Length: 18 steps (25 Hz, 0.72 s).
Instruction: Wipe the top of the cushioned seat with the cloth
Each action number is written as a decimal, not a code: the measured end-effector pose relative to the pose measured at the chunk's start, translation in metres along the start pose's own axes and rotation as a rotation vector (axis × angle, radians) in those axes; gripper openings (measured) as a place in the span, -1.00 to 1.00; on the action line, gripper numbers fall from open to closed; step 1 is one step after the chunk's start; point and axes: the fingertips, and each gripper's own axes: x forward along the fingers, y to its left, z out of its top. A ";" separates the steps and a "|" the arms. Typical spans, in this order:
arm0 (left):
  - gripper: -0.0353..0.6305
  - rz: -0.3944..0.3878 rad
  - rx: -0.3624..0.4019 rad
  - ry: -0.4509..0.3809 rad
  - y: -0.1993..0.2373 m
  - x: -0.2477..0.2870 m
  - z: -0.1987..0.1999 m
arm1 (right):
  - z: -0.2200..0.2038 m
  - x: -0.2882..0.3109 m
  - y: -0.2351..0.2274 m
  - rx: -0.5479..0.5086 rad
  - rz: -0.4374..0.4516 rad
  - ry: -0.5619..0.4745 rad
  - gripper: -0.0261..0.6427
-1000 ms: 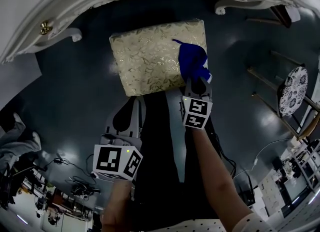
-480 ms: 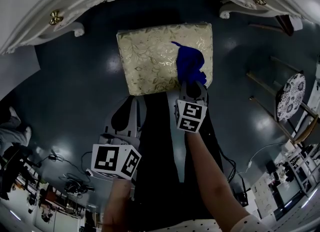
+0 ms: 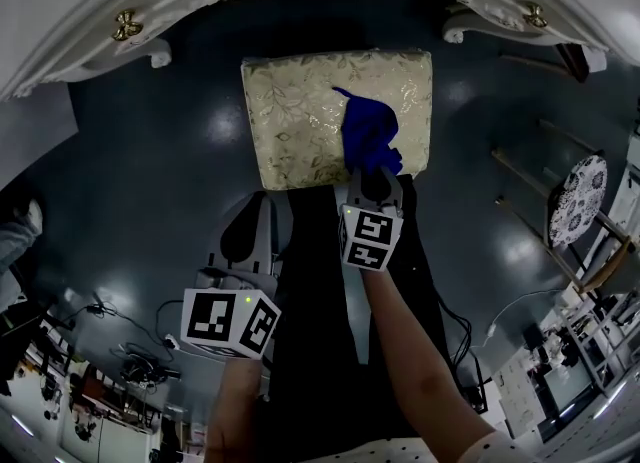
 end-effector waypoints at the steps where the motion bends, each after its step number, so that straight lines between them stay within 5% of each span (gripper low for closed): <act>1: -0.90 0.002 -0.002 -0.001 0.001 0.000 0.000 | 0.000 0.000 0.003 -0.005 0.004 -0.002 -0.75; 18: -0.90 0.034 -0.048 -0.014 0.022 -0.006 0.001 | 0.001 0.000 0.063 -0.026 0.093 0.023 -0.75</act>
